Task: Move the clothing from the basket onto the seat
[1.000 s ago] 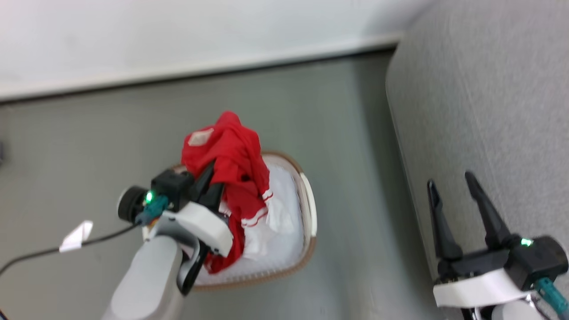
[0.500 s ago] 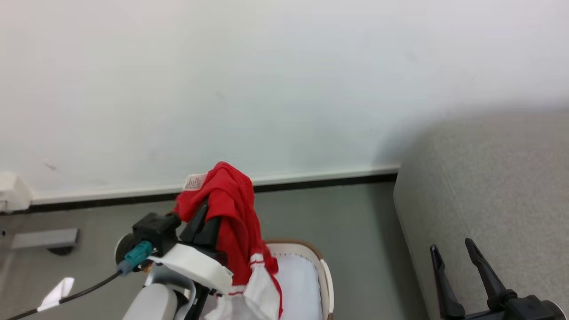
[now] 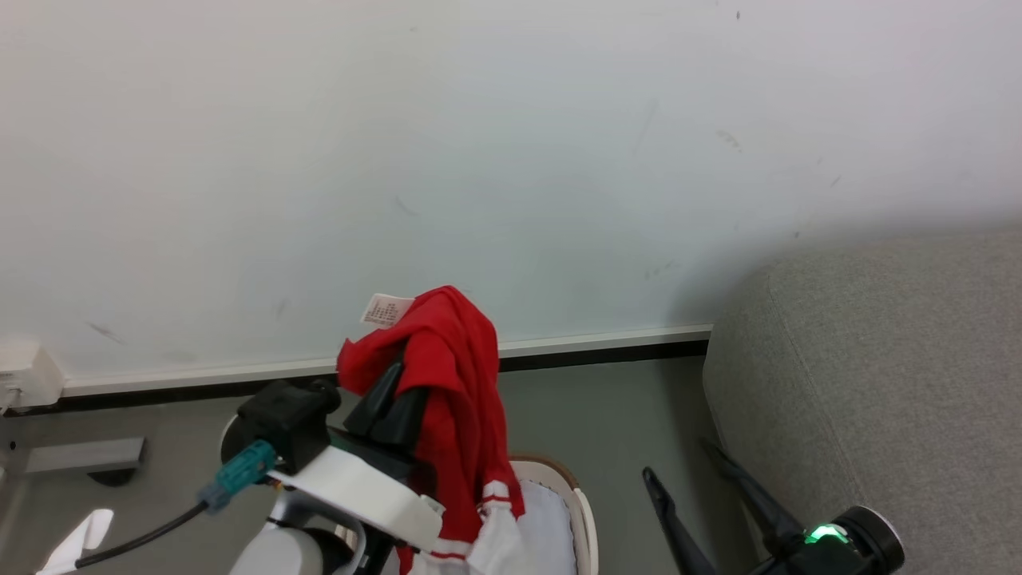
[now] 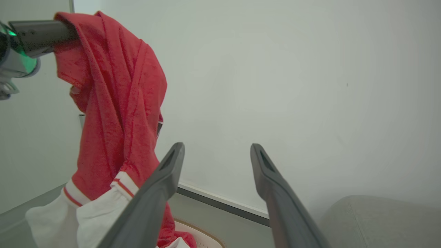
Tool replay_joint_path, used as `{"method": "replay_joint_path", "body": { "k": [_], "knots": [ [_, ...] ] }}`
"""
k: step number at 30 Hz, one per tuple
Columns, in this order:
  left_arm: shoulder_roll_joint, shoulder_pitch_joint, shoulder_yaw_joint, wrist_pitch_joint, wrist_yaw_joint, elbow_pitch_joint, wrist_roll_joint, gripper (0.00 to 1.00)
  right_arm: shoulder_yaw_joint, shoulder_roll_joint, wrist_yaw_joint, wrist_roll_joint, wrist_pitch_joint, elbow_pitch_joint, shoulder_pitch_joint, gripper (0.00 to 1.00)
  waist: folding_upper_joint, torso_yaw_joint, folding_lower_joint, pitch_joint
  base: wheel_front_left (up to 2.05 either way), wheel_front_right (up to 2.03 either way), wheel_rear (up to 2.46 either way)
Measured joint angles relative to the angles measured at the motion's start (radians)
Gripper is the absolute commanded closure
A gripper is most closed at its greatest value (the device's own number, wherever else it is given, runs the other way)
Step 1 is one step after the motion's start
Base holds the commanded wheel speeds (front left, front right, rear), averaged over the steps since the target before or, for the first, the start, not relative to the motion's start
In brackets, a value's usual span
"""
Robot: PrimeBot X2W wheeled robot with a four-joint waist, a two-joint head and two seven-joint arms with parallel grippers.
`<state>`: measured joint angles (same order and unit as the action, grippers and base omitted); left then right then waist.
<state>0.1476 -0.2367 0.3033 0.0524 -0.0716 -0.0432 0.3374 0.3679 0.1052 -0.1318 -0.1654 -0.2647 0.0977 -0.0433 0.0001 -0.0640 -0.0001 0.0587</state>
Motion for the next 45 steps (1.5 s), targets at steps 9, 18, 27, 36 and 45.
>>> {"method": "replay_joint_path", "body": {
  "k": [9, 18, 27, 36, 45],
  "knots": [
    [-0.022, 0.002, 0.101, -0.056, -0.027, -0.111, 0.040, 1.00, 0.228, 0.075, 0.000, -0.086, 0.000, 0.059, -0.169, 0.00, 0.0000, 0.004, 0.0001, 0.005, 0.00, 0.00, 0.00],
    [-0.037, -0.017, 0.248, -0.093, -0.050, -0.149, 0.072, 1.00, 0.306, 0.074, 0.000, -0.150, 0.000, 0.162, -0.264, 0.00, 0.0000, 0.020, 0.0001, 0.010, 0.00, 0.00, 0.00],
    [-0.017, -0.021, 0.306, -0.095, -0.051, -0.147, 0.101, 1.00, 0.396, 0.048, 0.000, -0.354, 0.000, 0.226, -0.286, 1.00, 0.0000, 0.035, 0.0001, 0.015, 0.00, 0.00, 0.00],
    [-0.002, -0.012, 0.288, -0.059, -0.018, -0.081, 0.080, 0.00, 0.325, 0.084, 0.000, -0.417, 0.000, 0.194, -0.291, 1.00, 0.0000, 0.011, 0.0001, 0.000, 0.00, 0.00, 0.00],
    [-0.003, 0.009, 0.305, -0.017, -0.001, -0.013, 0.057, 0.00, 0.193, 0.132, 0.000, -0.408, 0.000, 0.159, -0.281, 1.00, 0.0000, -0.087, 0.0001, -0.018, 0.00, 0.00, 0.00]
  ]
}}
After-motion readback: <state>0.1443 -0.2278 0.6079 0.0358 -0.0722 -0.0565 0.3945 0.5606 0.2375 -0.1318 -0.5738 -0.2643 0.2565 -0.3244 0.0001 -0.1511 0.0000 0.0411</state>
